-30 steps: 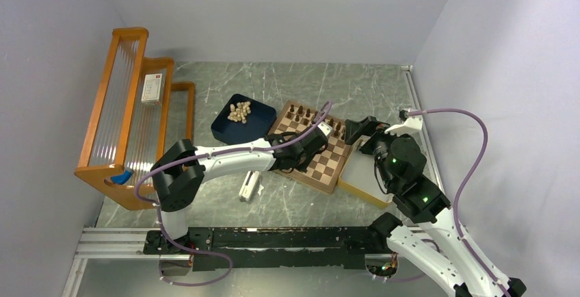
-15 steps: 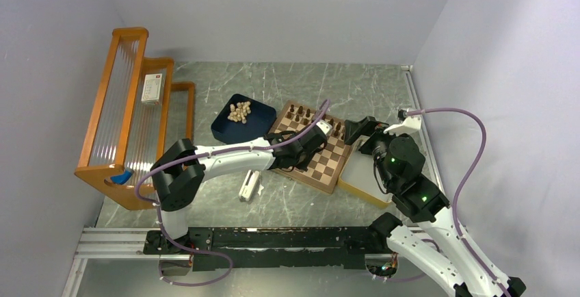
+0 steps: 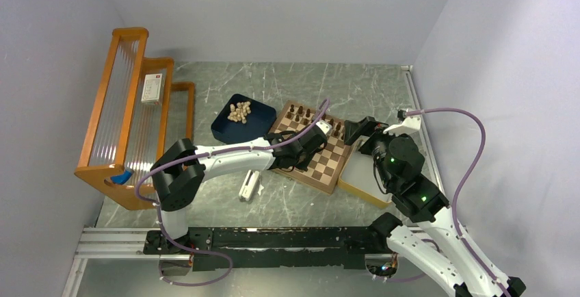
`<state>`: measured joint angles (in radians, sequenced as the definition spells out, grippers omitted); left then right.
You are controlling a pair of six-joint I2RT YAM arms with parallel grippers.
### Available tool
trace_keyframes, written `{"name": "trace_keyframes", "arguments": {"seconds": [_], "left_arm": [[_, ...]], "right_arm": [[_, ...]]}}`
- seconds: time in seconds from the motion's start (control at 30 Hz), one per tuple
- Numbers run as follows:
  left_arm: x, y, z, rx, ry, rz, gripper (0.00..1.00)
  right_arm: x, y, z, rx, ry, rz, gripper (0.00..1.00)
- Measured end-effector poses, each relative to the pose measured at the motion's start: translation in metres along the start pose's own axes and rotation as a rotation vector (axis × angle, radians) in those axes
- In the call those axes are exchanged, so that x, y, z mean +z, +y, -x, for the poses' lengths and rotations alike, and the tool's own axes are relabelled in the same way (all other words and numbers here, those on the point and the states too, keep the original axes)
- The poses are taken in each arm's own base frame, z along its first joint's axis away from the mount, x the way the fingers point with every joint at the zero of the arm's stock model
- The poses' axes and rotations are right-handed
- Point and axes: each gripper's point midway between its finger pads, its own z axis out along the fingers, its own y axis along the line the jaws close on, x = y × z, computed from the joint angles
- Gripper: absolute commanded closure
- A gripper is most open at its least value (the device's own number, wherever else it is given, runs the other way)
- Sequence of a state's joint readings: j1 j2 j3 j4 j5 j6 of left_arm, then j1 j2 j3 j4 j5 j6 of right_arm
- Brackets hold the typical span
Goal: Set up the chess pieces on the board
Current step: Place the chess piece on the chessboard.
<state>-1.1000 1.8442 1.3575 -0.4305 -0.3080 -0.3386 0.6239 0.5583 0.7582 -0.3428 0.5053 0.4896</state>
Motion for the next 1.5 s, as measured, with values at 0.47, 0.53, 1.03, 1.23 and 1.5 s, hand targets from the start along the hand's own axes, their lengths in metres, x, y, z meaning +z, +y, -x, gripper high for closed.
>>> {"name": "trace_keyframes", "arguments": {"seconds": [0.47,0.53,1.03,1.23,1.5], "left_arm": [[0.001,0.0,-0.002,0.0,0.007,0.003,0.75],[0.002,0.001,-0.002,-0.002,0.008,0.005,0.74],[0.008,0.003,-0.013,0.005,0.038,0.011,0.63],[0.012,0.001,-0.022,0.01,0.061,0.0,0.59],[0.014,-0.001,-0.026,0.007,0.077,-0.015,0.53]], "right_arm": [[0.001,0.0,-0.001,-0.003,0.004,-0.002,0.03],[0.001,0.0,-0.001,-0.003,0.004,-0.001,0.03],[0.001,-0.001,-0.003,-0.004,0.006,-0.002,0.03],[0.001,-0.001,-0.003,-0.004,0.006,-0.002,0.03],[0.0,-0.001,-0.003,-0.003,0.005,-0.002,0.03]]}}
